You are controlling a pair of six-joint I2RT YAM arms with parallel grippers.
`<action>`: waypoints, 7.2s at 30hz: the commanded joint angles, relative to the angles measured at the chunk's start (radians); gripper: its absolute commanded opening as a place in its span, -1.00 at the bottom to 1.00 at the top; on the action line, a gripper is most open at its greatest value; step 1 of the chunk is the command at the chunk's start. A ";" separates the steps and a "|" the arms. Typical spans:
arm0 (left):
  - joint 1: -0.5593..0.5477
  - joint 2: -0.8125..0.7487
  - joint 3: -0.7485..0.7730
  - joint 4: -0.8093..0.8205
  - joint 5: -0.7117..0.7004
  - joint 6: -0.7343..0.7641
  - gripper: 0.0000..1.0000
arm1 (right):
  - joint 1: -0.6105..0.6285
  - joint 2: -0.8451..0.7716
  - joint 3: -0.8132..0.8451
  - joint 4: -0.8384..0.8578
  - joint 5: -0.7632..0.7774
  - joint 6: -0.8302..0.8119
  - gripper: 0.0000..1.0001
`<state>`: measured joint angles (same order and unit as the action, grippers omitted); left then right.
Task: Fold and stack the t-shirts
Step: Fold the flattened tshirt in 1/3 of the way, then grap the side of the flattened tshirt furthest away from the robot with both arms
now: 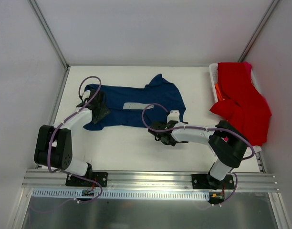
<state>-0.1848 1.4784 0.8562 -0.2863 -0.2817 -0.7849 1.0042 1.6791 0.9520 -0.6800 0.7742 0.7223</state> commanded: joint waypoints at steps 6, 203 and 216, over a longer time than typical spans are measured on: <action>-0.025 -0.144 0.015 -0.017 -0.033 0.025 0.09 | 0.016 -0.021 -0.013 -0.030 0.022 0.061 0.99; 0.205 -0.345 -0.193 0.397 0.526 0.104 0.40 | -0.674 0.915 1.443 0.465 -1.004 -0.434 0.98; 0.200 -0.549 -0.284 0.292 0.464 0.130 0.43 | -0.651 0.910 1.392 0.496 -0.974 -0.425 0.97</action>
<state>0.0193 0.9581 0.5838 0.0242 0.2180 -0.6693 0.3489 2.6045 2.3581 -0.2279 -0.2138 0.2848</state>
